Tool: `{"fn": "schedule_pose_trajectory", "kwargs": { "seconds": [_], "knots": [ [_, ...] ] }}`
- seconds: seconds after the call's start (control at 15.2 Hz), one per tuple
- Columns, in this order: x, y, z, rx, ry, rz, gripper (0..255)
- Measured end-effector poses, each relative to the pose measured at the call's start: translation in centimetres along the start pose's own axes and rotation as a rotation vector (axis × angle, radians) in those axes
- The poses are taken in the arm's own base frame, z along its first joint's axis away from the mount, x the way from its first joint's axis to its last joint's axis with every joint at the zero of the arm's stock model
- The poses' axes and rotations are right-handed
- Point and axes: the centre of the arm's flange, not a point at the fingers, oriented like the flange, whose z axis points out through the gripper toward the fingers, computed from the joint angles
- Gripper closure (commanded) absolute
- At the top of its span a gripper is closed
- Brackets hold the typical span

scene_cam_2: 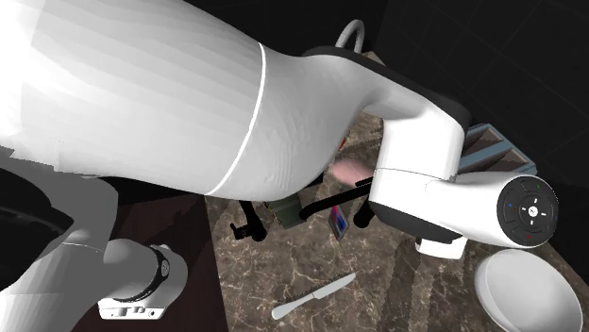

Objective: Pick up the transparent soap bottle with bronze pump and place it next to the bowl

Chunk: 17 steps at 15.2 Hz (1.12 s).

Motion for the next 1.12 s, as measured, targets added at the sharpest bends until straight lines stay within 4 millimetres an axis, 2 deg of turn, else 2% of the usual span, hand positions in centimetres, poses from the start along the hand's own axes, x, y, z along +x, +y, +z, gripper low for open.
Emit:
{"fn": "schedule_pose_trajectory", "kwargs": {
  "seconds": [0.59, 1.12],
  "knots": [
    [-0.3, -0.1, -0.2, -0.009, -0.008, 0.000, 255],
    [-1.5, -1.2, -3.8, -0.013, -0.009, 0.003, 255]
  ]
}}
